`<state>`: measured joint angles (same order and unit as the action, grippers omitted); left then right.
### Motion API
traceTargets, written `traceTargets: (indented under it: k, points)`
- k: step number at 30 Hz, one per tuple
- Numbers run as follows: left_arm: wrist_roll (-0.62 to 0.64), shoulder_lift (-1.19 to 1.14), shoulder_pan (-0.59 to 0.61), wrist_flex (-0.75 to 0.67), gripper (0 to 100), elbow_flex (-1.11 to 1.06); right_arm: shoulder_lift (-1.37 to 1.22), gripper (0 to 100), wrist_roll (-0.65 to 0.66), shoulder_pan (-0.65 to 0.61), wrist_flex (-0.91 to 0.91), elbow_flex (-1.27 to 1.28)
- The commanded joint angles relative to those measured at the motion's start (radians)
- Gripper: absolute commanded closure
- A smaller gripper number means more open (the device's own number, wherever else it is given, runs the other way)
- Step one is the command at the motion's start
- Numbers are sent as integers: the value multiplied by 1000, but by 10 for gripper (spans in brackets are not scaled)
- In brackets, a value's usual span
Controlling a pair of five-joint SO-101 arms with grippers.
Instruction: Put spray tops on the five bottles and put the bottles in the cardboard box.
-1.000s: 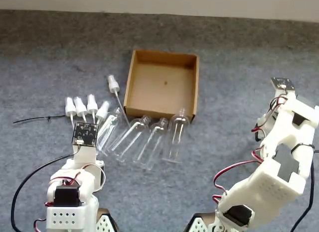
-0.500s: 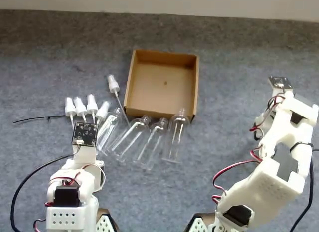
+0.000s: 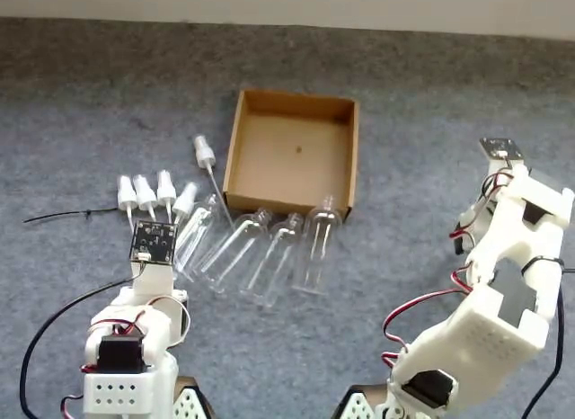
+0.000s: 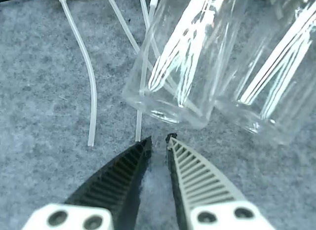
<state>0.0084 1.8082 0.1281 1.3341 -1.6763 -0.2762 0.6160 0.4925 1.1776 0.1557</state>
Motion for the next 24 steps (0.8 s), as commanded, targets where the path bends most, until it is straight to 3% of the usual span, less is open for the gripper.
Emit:
traceTargets:
  k: [1, 9, 14, 19, 24]
  points:
    - [9, 12, -10, 5, 936, -18, 21, 926, 9, -12, -5, -70]
    - [9, 12, -10, 5, 936, -18, 21, 933, 6, 16, 7, -170]
    - [9, 12, -10, 5, 936, -18, 24, 933, -5, -28, 289, -367]
    - [9, 12, -10, 5, 936, -18, 24, 933, -166, -116, 556, -691]
    - [9, 12, -21, 5, 935, -18, 93, 933, -304, -186, 587, -837]
